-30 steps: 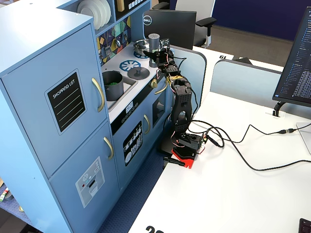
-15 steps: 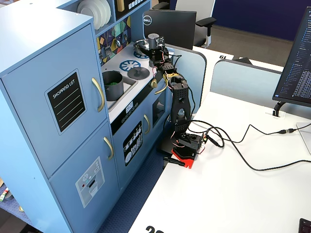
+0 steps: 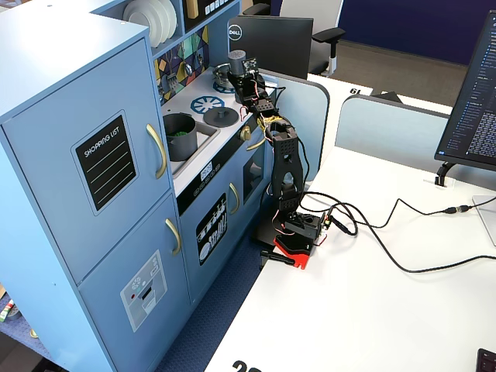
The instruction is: Put salt in the gray recipient
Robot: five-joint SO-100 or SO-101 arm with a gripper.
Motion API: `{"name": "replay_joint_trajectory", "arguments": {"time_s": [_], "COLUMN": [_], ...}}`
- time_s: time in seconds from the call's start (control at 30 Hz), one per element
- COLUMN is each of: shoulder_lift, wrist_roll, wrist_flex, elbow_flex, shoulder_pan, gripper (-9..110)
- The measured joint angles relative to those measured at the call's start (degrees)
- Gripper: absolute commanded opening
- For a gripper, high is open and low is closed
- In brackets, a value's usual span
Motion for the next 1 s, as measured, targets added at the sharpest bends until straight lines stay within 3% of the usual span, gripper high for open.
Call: {"name": "replay_joint_trajectory", "arguments": {"time_s": [0.27,0.5,0.77,1.0], "shoulder_lift": [14.24,33.75,40.34,39.90], "wrist_roll": [17.14,39.20,68.99,98.53], "wrist_flex": [14.94,29.36,44.47,50.89], "elbow_flex": [1.58,8.26,8.09,5.10], "shoulder_pan": [-5.63,-21.18,-41.75,-50.27], "gripper": [0,0,0,0]}}
